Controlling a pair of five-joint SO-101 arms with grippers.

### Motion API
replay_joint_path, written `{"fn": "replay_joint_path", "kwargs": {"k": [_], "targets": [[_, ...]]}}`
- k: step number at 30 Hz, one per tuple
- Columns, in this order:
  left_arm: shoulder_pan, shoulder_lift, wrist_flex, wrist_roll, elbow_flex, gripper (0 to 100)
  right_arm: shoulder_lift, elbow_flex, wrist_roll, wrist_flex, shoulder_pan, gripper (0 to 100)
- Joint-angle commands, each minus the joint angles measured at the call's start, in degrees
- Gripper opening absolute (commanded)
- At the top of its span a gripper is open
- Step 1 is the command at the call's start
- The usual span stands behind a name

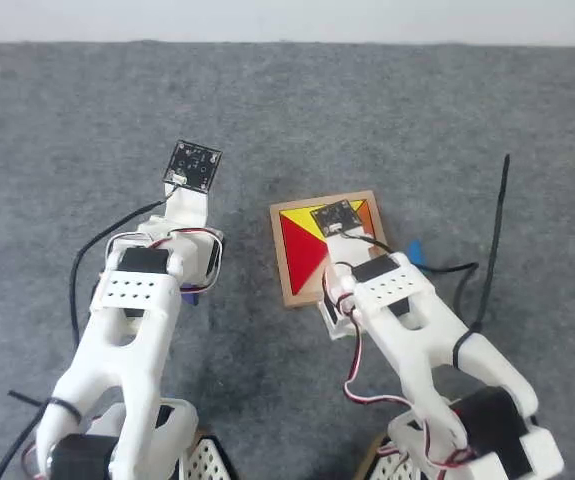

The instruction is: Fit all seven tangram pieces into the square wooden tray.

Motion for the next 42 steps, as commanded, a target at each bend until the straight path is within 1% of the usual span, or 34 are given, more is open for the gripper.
{"fn": "replay_joint_path", "kwargs": {"k": [1,4,8,11,13,18,23,26,28,32,37,42], "targets": [[0.2,-0.2,-0.8,0.3,-0.6,13,-1.3,-0.2,-0.7,-1.6,-0.1,22.0],[0.2,-0.2,-0.8,0.3,-0.6,13,-1.3,-0.4,-0.7,-1.7,-0.4,16.5],[0.2,-0.2,-0.8,0.3,-0.6,13,-1.8,-0.4,-0.7,-1.3,0.0,13.9],[0.2,-0.2,-0.8,0.3,-0.6,13,-1.9,-0.8,-0.4,-1.2,0.0,9.1],[0.2,-0.2,-0.8,0.3,-0.6,13,-1.9,-1.8,2.7,-0.1,0.7,6.1],[0.2,-0.2,-0.8,0.3,-0.6,13,-1.9,-7.3,17.0,5.8,6.6,4.4],[0.2,-0.2,-0.8,0.3,-0.6,13,-1.3,-18.3,17.9,12.4,9.1,3.4],[0.2,-0.2,-0.8,0.3,-0.6,13,-1.2,-23.5,17.9,13.7,8.7,1.0],[0.2,-0.2,-0.8,0.3,-0.6,13,-0.4,-25.4,18.4,13.7,6.8,0.8],[0.2,-0.2,-0.8,0.2,-0.6,13,7.2,-28.9,24.0,13.8,2.2,0.8],[0.2,-0.2,-0.8,0.2,-0.6,13,17.6,-37.3,30.9,16.9,2.0,0.8],[0.2,-0.2,-0.8,0.2,-0.7,13,20.4,-40.2,31.6,19.3,1.3,0.9]]}}
